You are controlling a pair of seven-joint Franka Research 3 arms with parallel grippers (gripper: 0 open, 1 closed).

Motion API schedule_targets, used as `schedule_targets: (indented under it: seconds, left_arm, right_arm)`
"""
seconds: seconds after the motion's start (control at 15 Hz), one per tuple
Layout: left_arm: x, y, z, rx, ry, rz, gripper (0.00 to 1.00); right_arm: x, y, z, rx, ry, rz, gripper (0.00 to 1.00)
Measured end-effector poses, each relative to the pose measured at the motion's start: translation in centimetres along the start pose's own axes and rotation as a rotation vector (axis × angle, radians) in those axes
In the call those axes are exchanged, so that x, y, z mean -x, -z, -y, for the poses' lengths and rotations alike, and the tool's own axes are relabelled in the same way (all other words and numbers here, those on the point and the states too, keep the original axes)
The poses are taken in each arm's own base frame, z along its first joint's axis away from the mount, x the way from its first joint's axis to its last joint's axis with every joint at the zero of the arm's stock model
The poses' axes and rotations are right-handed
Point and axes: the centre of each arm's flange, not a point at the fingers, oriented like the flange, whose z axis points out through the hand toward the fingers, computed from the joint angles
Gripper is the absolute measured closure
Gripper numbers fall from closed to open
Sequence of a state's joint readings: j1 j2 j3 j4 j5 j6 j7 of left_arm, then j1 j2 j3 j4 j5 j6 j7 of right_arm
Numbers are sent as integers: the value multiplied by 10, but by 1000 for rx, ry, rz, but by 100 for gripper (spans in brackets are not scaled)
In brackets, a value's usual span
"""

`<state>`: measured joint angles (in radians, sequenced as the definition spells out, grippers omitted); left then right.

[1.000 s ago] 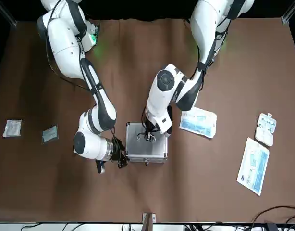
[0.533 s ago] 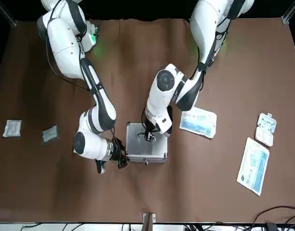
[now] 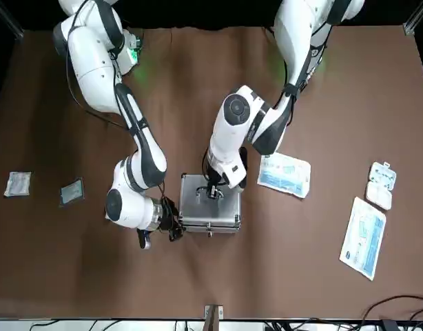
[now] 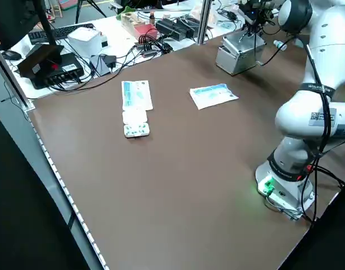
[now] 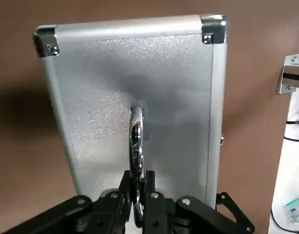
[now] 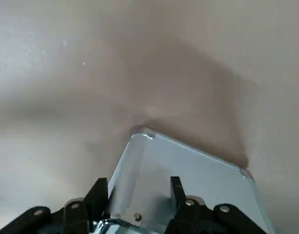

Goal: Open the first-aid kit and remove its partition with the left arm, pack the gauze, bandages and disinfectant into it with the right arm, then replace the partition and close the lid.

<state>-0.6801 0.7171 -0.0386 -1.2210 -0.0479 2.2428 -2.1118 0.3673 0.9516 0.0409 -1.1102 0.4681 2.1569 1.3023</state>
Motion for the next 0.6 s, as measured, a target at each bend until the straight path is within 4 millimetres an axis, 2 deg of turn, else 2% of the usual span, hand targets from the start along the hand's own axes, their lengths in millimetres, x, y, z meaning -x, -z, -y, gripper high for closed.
schedule_targets:
  seconds: [0.6]
  left_arm:
    - [8,18,8,-51,-2,-17,87]
  right_arm:
    - [0,0,0,1,0,1,42]
